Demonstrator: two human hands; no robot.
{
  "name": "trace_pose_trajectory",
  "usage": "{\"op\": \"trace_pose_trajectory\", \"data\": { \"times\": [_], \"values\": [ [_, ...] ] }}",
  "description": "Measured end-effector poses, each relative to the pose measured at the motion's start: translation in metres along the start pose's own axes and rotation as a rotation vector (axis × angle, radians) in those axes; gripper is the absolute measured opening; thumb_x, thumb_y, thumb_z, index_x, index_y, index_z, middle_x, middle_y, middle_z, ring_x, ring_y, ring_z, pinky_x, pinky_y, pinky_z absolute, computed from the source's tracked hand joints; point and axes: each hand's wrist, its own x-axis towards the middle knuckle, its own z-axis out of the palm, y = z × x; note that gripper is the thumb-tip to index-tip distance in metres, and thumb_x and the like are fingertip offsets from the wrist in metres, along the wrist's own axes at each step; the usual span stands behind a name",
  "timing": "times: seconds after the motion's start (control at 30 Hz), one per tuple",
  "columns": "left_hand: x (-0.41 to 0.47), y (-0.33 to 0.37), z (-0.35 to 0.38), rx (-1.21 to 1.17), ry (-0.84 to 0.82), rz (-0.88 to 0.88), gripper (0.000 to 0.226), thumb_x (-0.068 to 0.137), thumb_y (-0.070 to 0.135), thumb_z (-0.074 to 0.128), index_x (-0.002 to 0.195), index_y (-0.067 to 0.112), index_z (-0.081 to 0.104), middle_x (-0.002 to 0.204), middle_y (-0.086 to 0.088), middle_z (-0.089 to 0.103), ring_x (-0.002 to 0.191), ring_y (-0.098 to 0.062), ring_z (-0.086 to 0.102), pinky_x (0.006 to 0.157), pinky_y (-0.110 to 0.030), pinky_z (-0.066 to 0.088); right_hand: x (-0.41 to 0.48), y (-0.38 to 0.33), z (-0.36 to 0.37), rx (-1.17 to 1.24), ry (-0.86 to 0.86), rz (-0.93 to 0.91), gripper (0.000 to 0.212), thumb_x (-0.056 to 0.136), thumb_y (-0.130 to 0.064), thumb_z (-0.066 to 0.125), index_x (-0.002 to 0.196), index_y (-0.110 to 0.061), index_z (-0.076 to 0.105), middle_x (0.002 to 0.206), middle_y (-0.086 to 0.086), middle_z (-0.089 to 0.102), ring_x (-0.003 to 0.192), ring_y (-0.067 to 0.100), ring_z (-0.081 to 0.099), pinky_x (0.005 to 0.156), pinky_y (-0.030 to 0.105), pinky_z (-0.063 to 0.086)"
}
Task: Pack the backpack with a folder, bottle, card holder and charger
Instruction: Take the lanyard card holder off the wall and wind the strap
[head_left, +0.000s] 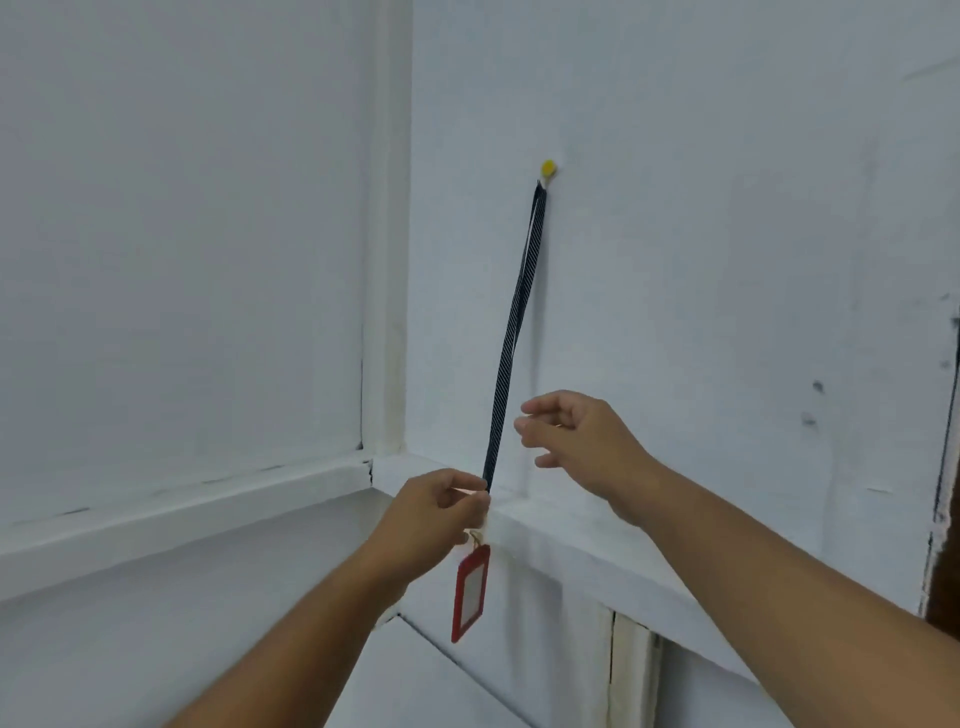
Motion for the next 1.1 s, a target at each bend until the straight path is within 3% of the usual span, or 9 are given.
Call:
{"op": "trace_pose_trajectory", "data": {
  "times": [0.17, 0.27, 0.37, 0.43, 0.63, 0.73, 0.83, 0.9, 1.1],
  "values": [
    [0.061, 0.014, -0.007, -0.077, 0.046, -0.022, 0.028, 0.09, 0.036, 0.072, 0.116, 0.027, 0.067, 0.104, 0.008, 0.076, 0.102, -0.012, 0.071, 0.089, -0.031, 0.056, 0.07, -0.047, -0.016, -0.139, 0.119, 0.051, 0.059, 0.077, -0.053, 0.081, 0.119, -0.018, 0.059, 0.111, 0.003, 0.068, 0.1, 0.02, 0.069, 0.092, 0.041, 0.057],
    [0.084, 0.016, -0.003, -0.005, 0.002, -0.042, 0.037, 0.09, 0.042, 0.073, 0.121, 0.035, 0.055, 0.119, 0.01, 0.063, 0.105, -0.004, 0.061, 0.08, -0.022, 0.049, 0.104, -0.068, -0.013, -0.353, 0.182, 0.048, 0.078, 0.064, -0.07, 0.079, 0.115, -0.017, 0.055, 0.107, -0.001, 0.062, 0.096, 0.021, 0.066, 0.092, 0.037, 0.053],
    [0.098, 0.012, 0.006, 0.036, -0.049, -0.022, 0.024, 0.093, 0.042, 0.069, 0.113, 0.031, 0.062, 0.115, 0.01, 0.067, 0.103, -0.006, 0.064, 0.088, -0.028, 0.054, 0.131, -0.078, 0.0, -0.447, 0.224, 0.008, 0.062, 0.07, -0.065, 0.079, 0.095, -0.014, 0.054, 0.077, 0.002, 0.057, 0.067, 0.02, 0.059, 0.07, 0.032, 0.051],
    [0.101, 0.013, 0.01, 0.044, -0.061, 0.007, 0.01, 0.096, 0.037, 0.066, 0.099, 0.029, 0.069, 0.103, 0.006, 0.074, 0.094, -0.009, 0.068, 0.085, -0.028, 0.057, 0.144, -0.074, 0.011, -0.504, 0.237, 0.029, 0.051, 0.079, -0.055, 0.077, 0.08, -0.012, 0.049, 0.07, 0.004, 0.058, 0.065, 0.024, 0.066, 0.067, 0.033, 0.056],
    [0.108, 0.023, 0.004, -0.023, -0.073, 0.034, 0.019, 0.099, 0.018, 0.063, 0.087, 0.014, 0.077, 0.082, -0.004, 0.079, 0.07, -0.009, 0.071, 0.078, -0.031, 0.06, 0.165, -0.057, 0.023, -0.362, 0.286, 0.065, 0.021, 0.098, -0.018, 0.061, 0.088, -0.001, 0.053, 0.098, 0.018, 0.068, 0.085, 0.036, 0.069, 0.085, 0.053, 0.058],
    [0.114, 0.036, -0.005, -0.121, -0.049, 0.062, 0.019, 0.099, 0.014, 0.062, 0.089, 0.015, 0.078, 0.081, -0.004, 0.08, 0.073, -0.014, 0.074, 0.076, -0.03, 0.062, 0.168, -0.078, 0.014, -0.218, 0.306, 0.04, 0.018, 0.101, -0.009, 0.054, 0.1, 0.008, 0.061, 0.085, 0.013, 0.068, 0.063, 0.026, 0.065, 0.062, 0.033, 0.061],
    [0.12, 0.056, -0.015, -0.21, -0.005, 0.097, 0.018, 0.1, 0.013, 0.062, 0.093, 0.013, 0.078, 0.081, -0.005, 0.08, 0.072, -0.014, 0.075, 0.067, -0.021, 0.059, 0.162, -0.105, 0.006, -0.019, 0.324, 0.011, 0.016, 0.099, 0.003, 0.047, 0.097, 0.015, 0.057, 0.074, 0.023, 0.054, 0.048, 0.019, 0.045, 0.036, 0.016, 0.038],
    [0.123, 0.069, -0.02, -0.234, 0.017, 0.121, 0.017, 0.1, 0.014, 0.062, 0.094, 0.012, 0.078, 0.08, -0.005, 0.08, 0.072, -0.014, 0.076, 0.065, -0.019, 0.057, 0.161, -0.115, 0.003, -0.011, 0.342, -0.043, 0.015, 0.1, 0.0, 0.046, 0.091, 0.004, 0.057, 0.094, 0.044, 0.055, 0.051, 0.02, 0.049, 0.035, 0.015, 0.038],
    [0.122, 0.093, -0.026, -0.308, 0.048, 0.192, 0.015, 0.099, 0.015, 0.065, 0.093, 0.011, 0.078, 0.078, -0.005, 0.079, 0.069, -0.014, 0.075, 0.063, -0.018, 0.058, 0.168, -0.124, 0.003, -0.073, 0.393, -0.274, 0.026, 0.103, -0.018, 0.048, 0.101, 0.002, 0.065, 0.093, 0.017, 0.074, 0.066, 0.018, 0.067, 0.058, 0.021, 0.055]
  ]
}}
